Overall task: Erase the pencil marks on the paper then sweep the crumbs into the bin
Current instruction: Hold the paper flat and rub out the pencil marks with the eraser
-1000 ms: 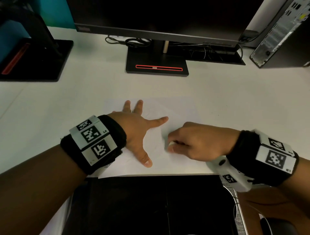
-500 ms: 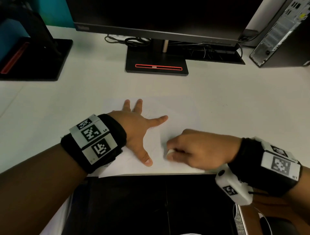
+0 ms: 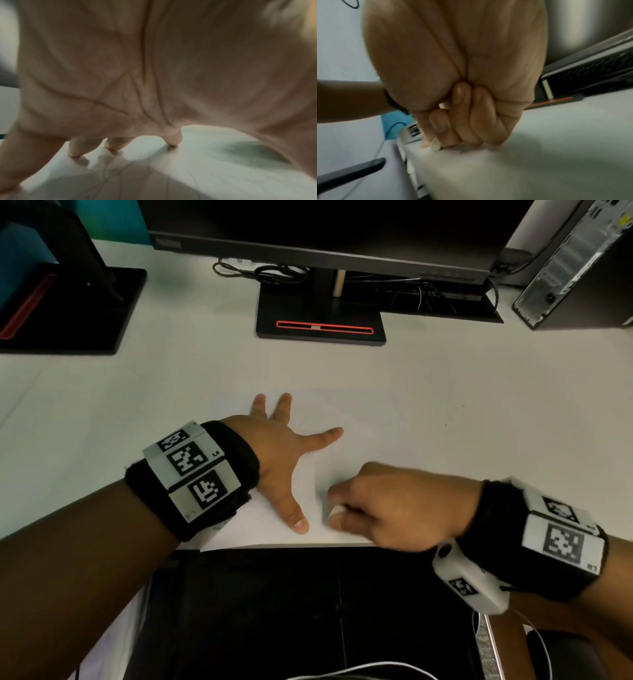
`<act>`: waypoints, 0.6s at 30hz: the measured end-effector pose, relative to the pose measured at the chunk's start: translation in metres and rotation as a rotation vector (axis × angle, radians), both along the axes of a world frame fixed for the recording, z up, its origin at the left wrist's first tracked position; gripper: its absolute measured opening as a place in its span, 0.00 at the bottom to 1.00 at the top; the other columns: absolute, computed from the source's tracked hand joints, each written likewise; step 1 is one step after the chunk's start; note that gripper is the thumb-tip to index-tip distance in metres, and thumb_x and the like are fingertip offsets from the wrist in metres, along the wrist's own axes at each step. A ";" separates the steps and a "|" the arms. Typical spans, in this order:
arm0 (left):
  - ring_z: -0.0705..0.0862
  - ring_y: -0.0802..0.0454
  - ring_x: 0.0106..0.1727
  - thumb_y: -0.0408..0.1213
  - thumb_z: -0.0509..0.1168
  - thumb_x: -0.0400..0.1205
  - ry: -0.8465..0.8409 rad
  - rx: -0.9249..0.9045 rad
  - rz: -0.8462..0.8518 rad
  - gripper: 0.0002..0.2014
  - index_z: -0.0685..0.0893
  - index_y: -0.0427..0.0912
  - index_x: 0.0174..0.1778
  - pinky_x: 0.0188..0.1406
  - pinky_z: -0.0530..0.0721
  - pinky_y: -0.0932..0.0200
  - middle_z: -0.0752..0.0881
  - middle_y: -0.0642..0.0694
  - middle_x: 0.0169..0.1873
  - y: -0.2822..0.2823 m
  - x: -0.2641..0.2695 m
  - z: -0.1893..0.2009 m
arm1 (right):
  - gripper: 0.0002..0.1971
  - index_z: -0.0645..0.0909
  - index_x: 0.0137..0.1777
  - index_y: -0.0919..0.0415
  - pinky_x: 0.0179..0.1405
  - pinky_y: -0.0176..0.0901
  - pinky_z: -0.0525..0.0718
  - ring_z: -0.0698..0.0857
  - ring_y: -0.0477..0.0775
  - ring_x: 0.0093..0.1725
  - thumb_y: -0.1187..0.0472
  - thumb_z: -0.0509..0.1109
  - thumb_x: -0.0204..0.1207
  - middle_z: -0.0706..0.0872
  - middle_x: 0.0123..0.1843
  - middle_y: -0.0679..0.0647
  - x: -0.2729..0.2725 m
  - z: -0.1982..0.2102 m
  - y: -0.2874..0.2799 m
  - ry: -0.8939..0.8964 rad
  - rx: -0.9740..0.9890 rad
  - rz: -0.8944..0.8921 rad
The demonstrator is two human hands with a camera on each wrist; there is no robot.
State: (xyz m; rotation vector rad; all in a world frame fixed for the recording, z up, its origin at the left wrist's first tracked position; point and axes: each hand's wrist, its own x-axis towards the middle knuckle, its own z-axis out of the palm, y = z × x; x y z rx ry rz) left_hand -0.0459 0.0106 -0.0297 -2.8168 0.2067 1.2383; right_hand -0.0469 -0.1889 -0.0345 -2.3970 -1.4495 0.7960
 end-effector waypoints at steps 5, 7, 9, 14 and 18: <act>0.21 0.27 0.81 0.75 0.79 0.52 -0.001 0.003 -0.001 0.73 0.21 0.84 0.70 0.81 0.57 0.23 0.18 0.41 0.80 0.000 0.001 0.000 | 0.17 0.75 0.37 0.58 0.32 0.33 0.67 0.77 0.45 0.29 0.52 0.62 0.87 0.74 0.25 0.48 0.011 0.003 0.001 -0.010 0.013 -0.080; 0.21 0.27 0.80 0.76 0.79 0.51 -0.001 0.004 0.000 0.73 0.21 0.85 0.70 0.81 0.58 0.23 0.18 0.40 0.80 0.000 0.001 0.000 | 0.16 0.74 0.37 0.55 0.31 0.33 0.67 0.77 0.44 0.30 0.51 0.61 0.87 0.75 0.26 0.47 0.005 0.002 0.004 -0.030 0.007 -0.045; 0.21 0.27 0.80 0.76 0.79 0.51 -0.001 0.004 -0.003 0.73 0.21 0.84 0.70 0.81 0.57 0.23 0.17 0.40 0.80 0.000 0.001 -0.002 | 0.16 0.71 0.35 0.49 0.31 0.31 0.67 0.78 0.40 0.31 0.52 0.62 0.87 0.75 0.26 0.46 -0.006 0.001 0.008 0.001 -0.006 0.009; 0.21 0.26 0.80 0.77 0.78 0.51 -0.005 0.007 -0.005 0.73 0.20 0.84 0.69 0.80 0.57 0.21 0.18 0.40 0.80 0.000 0.003 -0.002 | 0.17 0.74 0.36 0.56 0.31 0.33 0.66 0.76 0.43 0.29 0.52 0.61 0.87 0.75 0.26 0.47 0.013 0.005 0.008 -0.031 0.011 -0.082; 0.21 0.25 0.80 0.76 0.79 0.51 -0.003 0.010 -0.010 0.73 0.20 0.84 0.69 0.80 0.57 0.21 0.17 0.39 0.80 0.000 0.002 -0.003 | 0.13 0.75 0.40 0.50 0.33 0.32 0.69 0.78 0.40 0.31 0.50 0.61 0.87 0.77 0.29 0.44 -0.007 0.001 0.014 0.020 -0.035 0.023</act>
